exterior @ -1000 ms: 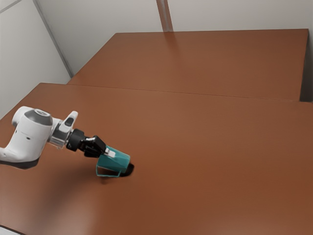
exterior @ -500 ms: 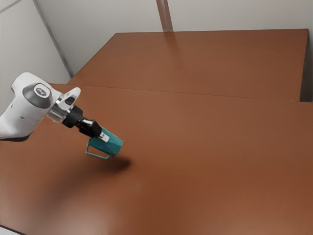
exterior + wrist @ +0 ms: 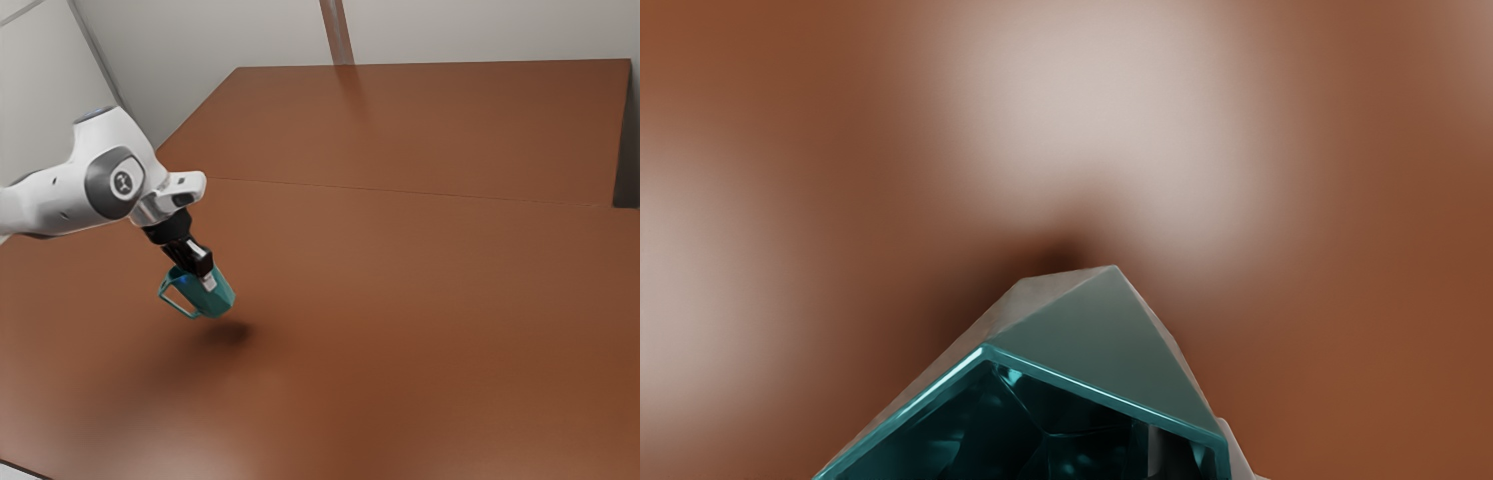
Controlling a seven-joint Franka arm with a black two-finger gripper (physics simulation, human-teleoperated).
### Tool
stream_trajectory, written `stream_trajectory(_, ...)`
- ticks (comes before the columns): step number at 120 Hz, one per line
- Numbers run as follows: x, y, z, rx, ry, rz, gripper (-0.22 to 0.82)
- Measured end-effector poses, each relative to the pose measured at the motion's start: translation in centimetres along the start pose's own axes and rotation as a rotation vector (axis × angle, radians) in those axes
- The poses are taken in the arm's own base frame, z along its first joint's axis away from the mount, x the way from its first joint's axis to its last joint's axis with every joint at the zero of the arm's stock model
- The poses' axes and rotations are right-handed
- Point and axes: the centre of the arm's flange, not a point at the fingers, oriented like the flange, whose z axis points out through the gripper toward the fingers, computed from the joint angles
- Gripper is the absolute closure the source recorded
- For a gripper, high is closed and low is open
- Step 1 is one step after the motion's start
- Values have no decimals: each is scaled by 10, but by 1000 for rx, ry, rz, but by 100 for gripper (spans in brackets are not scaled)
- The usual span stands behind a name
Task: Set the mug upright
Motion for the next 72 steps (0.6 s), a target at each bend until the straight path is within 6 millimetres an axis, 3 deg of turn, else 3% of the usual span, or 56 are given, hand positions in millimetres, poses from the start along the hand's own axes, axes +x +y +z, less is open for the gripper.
stream_trajectory(72,14,29,26,207,-10,-191,78)
